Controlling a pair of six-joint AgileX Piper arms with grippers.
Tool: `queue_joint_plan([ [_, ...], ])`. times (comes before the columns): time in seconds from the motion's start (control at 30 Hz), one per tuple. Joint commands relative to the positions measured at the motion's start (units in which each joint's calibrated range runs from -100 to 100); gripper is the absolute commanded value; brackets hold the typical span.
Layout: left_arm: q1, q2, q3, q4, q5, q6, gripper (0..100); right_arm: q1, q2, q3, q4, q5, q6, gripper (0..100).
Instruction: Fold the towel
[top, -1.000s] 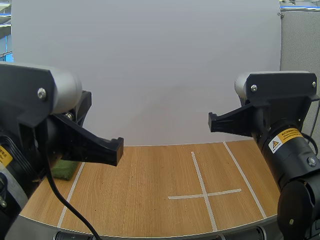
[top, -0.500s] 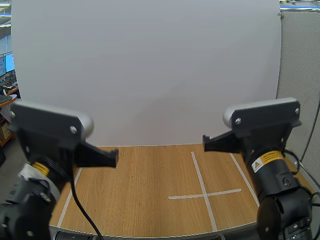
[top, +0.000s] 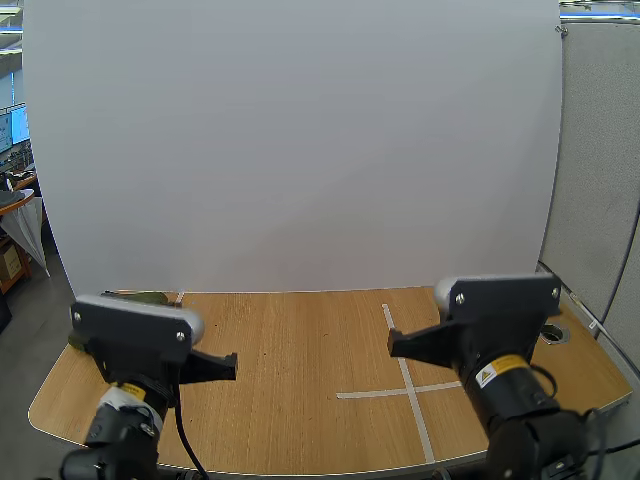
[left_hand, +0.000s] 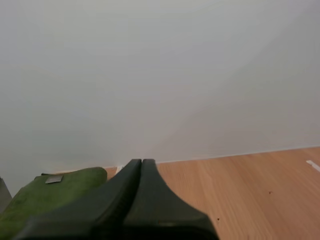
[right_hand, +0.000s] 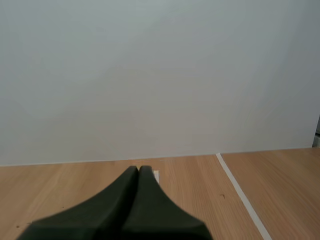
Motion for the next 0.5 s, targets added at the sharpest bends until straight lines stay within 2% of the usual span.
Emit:
queue_joint_plan([
  [0.0, -0.1, -0.2, 8.2, -1.6, -11.7, -0.2, 0, 0.1, -0.4, 9.7, 0.3, -11.6, -0.3, 0],
  [0.27, -0.1, -0.2, 8.2, -2.5, -3.1, -0.7, 0, 1.0, -0.4, 9.7, -0.3, -3.7, -0.3, 0],
  [0.37, 0.4, -0.2, 8.2, -1.7, -3.1, -0.7, 0, 1.2, -0.4, 9.7, -0.4, 0.6, -0.3, 0],
  [0.47, 1.24, -0.2, 8.2, 2.3, -2.4, -0.8, 0, 1.4, -0.4, 9.7, -0.7, 2.7, -0.3, 0],
])
